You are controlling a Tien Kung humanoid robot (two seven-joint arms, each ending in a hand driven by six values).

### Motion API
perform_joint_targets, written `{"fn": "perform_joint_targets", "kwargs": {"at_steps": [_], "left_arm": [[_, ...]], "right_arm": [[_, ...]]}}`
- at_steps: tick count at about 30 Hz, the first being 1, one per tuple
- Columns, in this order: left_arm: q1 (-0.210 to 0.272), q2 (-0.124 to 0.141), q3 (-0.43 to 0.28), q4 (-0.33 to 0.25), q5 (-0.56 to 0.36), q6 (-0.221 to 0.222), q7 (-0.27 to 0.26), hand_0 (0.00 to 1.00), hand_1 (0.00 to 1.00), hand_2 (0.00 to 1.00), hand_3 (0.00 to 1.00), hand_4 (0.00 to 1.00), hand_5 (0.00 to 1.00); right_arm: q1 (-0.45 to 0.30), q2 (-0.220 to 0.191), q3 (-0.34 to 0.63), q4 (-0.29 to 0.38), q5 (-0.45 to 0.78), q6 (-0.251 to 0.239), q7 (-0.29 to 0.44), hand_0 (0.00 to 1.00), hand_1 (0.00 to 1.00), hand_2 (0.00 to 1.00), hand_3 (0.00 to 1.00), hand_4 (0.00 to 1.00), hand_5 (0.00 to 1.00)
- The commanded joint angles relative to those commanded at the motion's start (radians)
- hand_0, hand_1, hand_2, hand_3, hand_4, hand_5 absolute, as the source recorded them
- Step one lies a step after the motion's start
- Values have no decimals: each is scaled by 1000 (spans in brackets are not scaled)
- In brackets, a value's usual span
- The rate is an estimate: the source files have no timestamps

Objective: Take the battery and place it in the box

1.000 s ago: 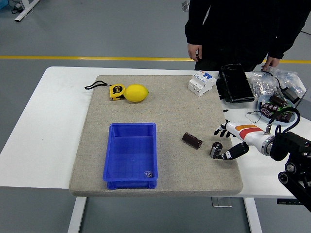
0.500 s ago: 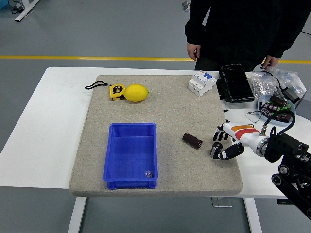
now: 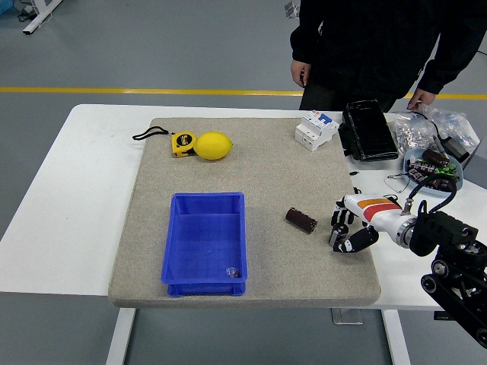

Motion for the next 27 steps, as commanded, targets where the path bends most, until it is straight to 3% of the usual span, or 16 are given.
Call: {"fn": "perform_joint_targets", "kwargs": {"at_steps": [1,6,7,12,13,27], "left_arm": [[0,0,-2,0,1,0,0,744,692,718,609,680,613],[-1,-1,-3,0,4,0,0,744,692,718,609,680,613],[-1,-1,-4,0,4,0,0,744,692,718,604,681,613],[-1,-2,-4,0,5,1,0,744,692,718,604,681,613],[-1,-2,-4,0,5,1,0,744,692,718,603,682,615],[3,-1,-9,0,17,-1,3,745,694,718,604,683,611]], "right_arm": [[1,2,-1,-2,0,1,-1,286,437,477,483,904,215],[6,13,-3,-6,-5,-5,-2,286,437,477,483,904,215],[7,15,-5,-7,-5,-6,-2,258,411,458,477,817,184],[8,21,-10,-14,-6,-10,-3,258,411,458,477,817,184],[7,21,-12,-14,-6,-10,-4,262,406,456,478,756,185],[5,20,-17,-14,-17,5,-10,262,403,453,479,756,190]]}}
